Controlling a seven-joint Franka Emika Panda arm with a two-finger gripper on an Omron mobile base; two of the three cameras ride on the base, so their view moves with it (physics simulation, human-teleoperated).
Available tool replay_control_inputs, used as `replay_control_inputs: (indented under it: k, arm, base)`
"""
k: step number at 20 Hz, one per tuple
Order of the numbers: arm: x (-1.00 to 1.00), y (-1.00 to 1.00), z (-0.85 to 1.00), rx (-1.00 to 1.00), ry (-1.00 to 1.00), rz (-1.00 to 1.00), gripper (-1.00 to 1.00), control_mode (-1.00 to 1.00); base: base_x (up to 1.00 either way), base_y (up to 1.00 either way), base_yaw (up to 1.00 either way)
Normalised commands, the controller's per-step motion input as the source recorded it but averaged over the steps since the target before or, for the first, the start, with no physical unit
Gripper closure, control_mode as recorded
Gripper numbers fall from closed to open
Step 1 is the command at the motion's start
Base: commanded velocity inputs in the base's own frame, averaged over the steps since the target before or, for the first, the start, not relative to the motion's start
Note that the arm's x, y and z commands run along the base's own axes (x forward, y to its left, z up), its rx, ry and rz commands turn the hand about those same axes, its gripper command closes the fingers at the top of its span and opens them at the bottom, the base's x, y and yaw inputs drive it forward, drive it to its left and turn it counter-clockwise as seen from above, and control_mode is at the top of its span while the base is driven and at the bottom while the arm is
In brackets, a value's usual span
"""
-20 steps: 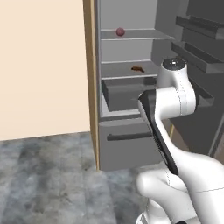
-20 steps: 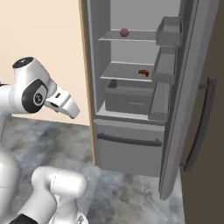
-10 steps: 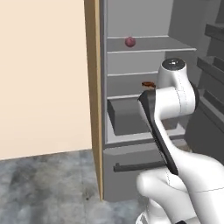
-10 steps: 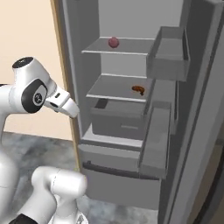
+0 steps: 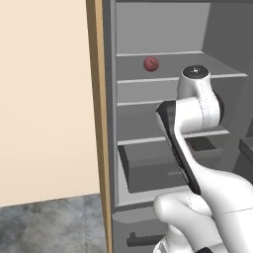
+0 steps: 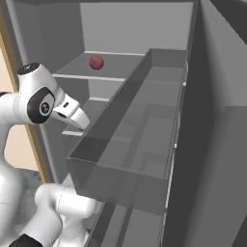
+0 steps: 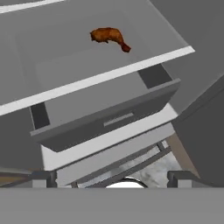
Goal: Take the cheese, chicken drumstick, and onion from the fridge and place them on the plate on the dining counter to create an appetizer plate.
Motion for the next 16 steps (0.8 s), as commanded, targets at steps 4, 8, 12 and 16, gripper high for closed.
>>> replay_control_inputs:
  k: [4,8,12,16]
  arm:
    - [0.28,-0.39,-0.2,-0.01,0.0,0.01,-1.0,-1.0]
    - [0.03,-0.46,-0.39,-0.13,-0.22,0.09,-1.0,-1.0]
    - [0.56,-0.77,-0.33,-0.1,-0.19,0.07,-1.0,-1.0]
    - [0.99,-0.82,-0.33,0.0,-0.01,0.02,-1.0,-1.0]
  base:
    - [0.0,0.0,0.0]
    - [0.0,0.0,0.0]
    - [0.0,0.0,0.0]
    - [0.0,0.0,0.0]
